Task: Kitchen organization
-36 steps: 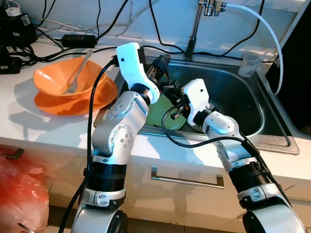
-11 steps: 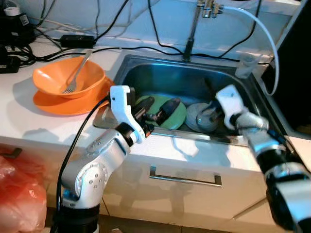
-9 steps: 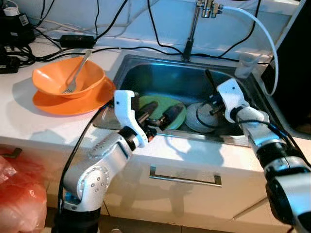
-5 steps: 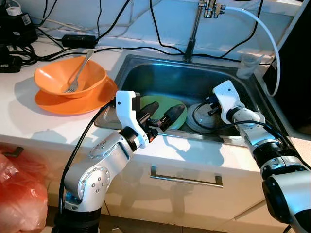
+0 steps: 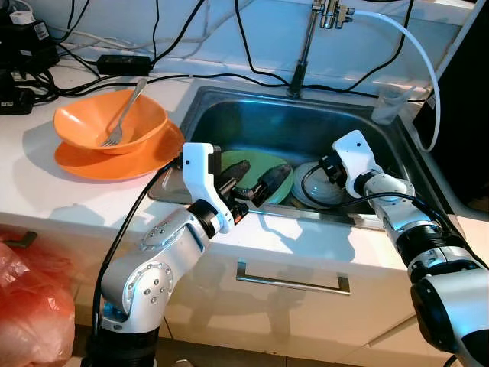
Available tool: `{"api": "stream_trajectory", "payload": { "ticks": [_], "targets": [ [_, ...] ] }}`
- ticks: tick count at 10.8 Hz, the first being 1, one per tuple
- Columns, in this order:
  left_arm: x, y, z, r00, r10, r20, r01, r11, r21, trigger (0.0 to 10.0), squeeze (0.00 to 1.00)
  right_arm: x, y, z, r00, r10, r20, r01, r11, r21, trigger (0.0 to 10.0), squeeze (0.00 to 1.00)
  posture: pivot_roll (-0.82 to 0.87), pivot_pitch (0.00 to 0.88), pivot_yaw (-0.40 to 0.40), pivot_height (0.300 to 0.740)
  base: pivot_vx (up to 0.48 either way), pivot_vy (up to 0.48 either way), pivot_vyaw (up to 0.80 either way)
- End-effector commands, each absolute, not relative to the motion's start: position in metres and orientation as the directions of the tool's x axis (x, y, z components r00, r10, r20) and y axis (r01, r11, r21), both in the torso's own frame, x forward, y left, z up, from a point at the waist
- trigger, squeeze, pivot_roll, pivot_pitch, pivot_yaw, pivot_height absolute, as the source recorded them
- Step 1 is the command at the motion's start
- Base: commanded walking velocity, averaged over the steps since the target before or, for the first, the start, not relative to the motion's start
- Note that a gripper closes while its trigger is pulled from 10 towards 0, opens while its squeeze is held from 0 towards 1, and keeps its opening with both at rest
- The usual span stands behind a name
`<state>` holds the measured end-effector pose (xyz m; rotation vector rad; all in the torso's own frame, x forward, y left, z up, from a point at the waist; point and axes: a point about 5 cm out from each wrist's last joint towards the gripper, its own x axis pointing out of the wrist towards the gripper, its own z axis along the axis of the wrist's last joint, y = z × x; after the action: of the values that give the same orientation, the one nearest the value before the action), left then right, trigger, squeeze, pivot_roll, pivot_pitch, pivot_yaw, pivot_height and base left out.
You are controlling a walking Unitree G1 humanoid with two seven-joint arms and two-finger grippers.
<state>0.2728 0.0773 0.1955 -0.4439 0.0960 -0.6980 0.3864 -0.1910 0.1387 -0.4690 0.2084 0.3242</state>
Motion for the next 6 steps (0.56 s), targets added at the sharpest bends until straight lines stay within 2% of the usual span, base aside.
{"api": "stream_trajectory", "payload": {
  "ticks": [1,4,6],
  "targets": [
    [0.28,0.078,0.203,0.776,-0.624,0.084,0.604,0.698,-0.385,10.0,1.0,0.389,-0.188,0.148,0.931,0.293,-0.218,-0.357,0.858,-0.37,10.0,1.0,0.02,0.0,-0.052,0.74,0.0,0.0,0.0],
    [0.297,0.095,0.208,0.849,-0.52,0.096,0.524,0.801,-0.289,10.0,1.0,0.381,-0.173,0.152,0.907,0.399,-0.133,-0.421,0.868,-0.265,10.0,1.0,0.01,0.0,-0.04,0.74,0.0,0.0,0.0],
    [0.313,0.11,0.213,0.902,-0.417,0.116,0.432,0.88,-0.199,10.0,1.0,0.359,-0.151,0.17,0.874,0.486,0.024,-0.473,0.86,-0.191,10.0,1.0,0.01,0.0,-0.027,0.74,0.0,0.0,0.0]
  ]
}}
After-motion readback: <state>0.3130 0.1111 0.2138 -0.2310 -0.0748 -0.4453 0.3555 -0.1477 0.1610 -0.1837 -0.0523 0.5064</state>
